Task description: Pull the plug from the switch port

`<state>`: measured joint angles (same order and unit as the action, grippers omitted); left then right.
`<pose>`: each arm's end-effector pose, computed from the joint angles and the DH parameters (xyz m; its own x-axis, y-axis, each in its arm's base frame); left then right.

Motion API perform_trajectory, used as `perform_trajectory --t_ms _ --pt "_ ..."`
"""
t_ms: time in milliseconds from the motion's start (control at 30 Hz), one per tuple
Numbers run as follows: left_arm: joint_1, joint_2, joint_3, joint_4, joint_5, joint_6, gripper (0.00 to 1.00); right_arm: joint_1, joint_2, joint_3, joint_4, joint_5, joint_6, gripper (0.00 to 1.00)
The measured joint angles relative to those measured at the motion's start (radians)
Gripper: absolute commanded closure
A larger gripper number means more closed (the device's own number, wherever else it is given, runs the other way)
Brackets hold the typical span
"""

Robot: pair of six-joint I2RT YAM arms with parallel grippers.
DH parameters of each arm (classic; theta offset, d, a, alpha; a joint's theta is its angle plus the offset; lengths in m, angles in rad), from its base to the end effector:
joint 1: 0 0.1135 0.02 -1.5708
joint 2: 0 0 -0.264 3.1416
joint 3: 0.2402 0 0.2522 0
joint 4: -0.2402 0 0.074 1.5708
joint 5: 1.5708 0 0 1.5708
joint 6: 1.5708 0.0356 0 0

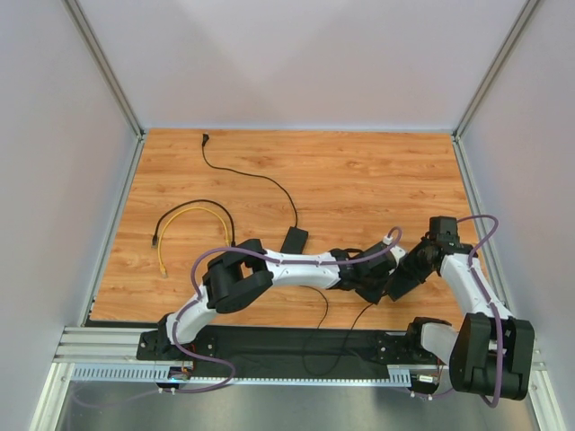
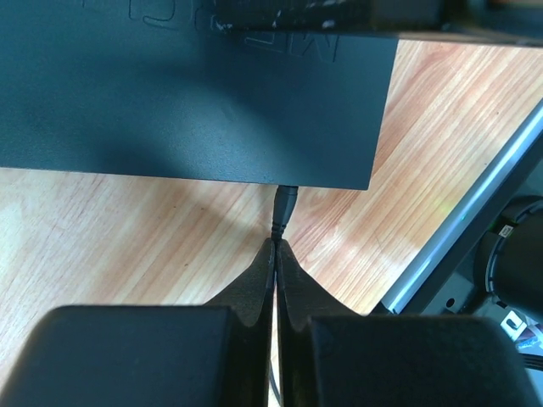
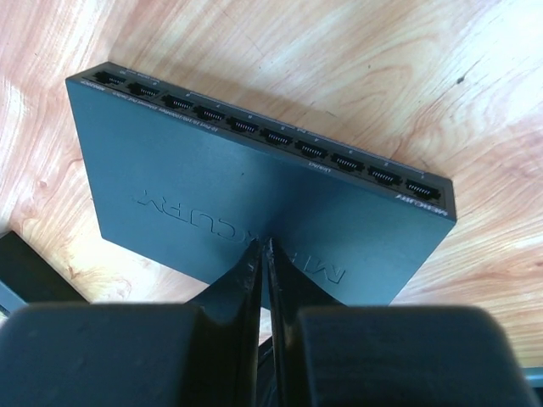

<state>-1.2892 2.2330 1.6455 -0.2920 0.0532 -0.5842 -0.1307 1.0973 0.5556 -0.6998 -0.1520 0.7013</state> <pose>0.1342 -0.4706 0.1515 -0.7128 0.4823 -0.5092 0.6900 0.6125 -0.3858 0.1750 -0.0176 0.1702 -0.6650 0.7307 -0.1546 0.6667 0.6740 0.3181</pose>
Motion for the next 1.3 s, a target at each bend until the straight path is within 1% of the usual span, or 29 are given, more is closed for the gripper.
perform_trajectory --t_ms 133,333,467,767,967,1100,1300 --pt "-0.002 -0.017 -0.044 0.056 -0.002 0.007 1.00 0.024 0.016 0.004 0.000 0.011 0.021 0.92" --pt "-0.011 -0.066 -0.174 0.221 -0.035 -0.003 1.00 0.037 0.043 0.016 -0.008 0.034 0.058 0.91" --pt "-0.014 -0.084 -0.230 0.297 -0.056 -0.019 1.00 0.037 0.060 0.025 -0.018 0.041 0.079 0.91" --pt "-0.017 -0.098 -0.279 0.359 -0.076 -0.082 1.00 0.050 0.090 0.053 -0.045 0.083 0.123 0.91" --pt "-0.015 -0.128 -0.371 0.467 -0.089 -0.165 1.00 0.073 0.140 0.092 -0.071 0.138 0.133 0.91" --pt "-0.015 -0.163 -0.425 0.467 -0.078 -0.196 1.00 0.085 0.154 0.105 -0.081 0.152 0.133 0.91" --pt "-0.016 -0.171 -0.439 0.475 -0.068 -0.203 1.00 0.108 0.172 0.120 -0.095 0.178 0.131 0.92"
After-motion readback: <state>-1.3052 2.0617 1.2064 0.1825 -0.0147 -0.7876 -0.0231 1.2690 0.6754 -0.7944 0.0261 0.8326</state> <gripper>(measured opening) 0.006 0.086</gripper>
